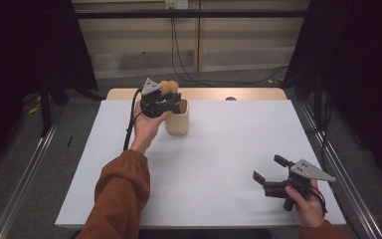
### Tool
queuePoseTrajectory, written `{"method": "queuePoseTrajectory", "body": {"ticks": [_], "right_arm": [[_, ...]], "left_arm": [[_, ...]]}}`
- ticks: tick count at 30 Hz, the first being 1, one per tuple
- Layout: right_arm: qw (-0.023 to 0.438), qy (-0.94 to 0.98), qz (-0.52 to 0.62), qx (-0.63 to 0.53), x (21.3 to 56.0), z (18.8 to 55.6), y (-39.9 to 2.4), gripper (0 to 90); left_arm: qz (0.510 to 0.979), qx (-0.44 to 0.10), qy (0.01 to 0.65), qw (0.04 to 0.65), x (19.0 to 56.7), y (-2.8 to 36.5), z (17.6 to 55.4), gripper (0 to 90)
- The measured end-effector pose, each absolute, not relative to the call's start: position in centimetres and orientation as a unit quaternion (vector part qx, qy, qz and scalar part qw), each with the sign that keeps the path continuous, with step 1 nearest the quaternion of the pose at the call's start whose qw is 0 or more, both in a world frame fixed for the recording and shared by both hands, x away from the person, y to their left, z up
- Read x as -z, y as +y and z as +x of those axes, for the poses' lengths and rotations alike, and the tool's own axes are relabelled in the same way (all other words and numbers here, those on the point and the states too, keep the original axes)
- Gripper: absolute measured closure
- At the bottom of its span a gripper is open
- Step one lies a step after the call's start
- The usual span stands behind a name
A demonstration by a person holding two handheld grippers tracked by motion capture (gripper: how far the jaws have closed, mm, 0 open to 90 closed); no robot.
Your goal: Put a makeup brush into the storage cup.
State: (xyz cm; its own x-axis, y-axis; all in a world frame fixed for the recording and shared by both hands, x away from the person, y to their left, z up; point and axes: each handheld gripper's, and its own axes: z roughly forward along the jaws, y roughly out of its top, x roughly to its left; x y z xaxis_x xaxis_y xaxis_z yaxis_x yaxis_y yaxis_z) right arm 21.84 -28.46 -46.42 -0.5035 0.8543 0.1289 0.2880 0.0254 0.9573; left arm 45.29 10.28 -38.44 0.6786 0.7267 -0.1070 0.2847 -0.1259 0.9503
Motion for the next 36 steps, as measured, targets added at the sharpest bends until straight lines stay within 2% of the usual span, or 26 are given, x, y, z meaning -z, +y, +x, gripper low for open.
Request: {"method": "queuePoseTrajectory", "body": {"ticks": [27,33,36], "right_arm": [[0.254,0.672,0.424,-0.551,46.5,21.8,-28.4,0.0],[0.255,0.672,0.425,-0.550,46.5,21.8,-28.4,0.0],[0.256,0.672,0.425,-0.550,46.5,21.8,-28.5,0.0]], "left_arm": [[0.740,-0.182,0.363,0.536,40.6,9.7,45.3,68.6],[0.739,-0.174,0.369,0.537,40.7,10.1,45.1,62.6],[0.738,-0.174,0.372,0.536,40.7,10.3,45.1,55.9]]}}
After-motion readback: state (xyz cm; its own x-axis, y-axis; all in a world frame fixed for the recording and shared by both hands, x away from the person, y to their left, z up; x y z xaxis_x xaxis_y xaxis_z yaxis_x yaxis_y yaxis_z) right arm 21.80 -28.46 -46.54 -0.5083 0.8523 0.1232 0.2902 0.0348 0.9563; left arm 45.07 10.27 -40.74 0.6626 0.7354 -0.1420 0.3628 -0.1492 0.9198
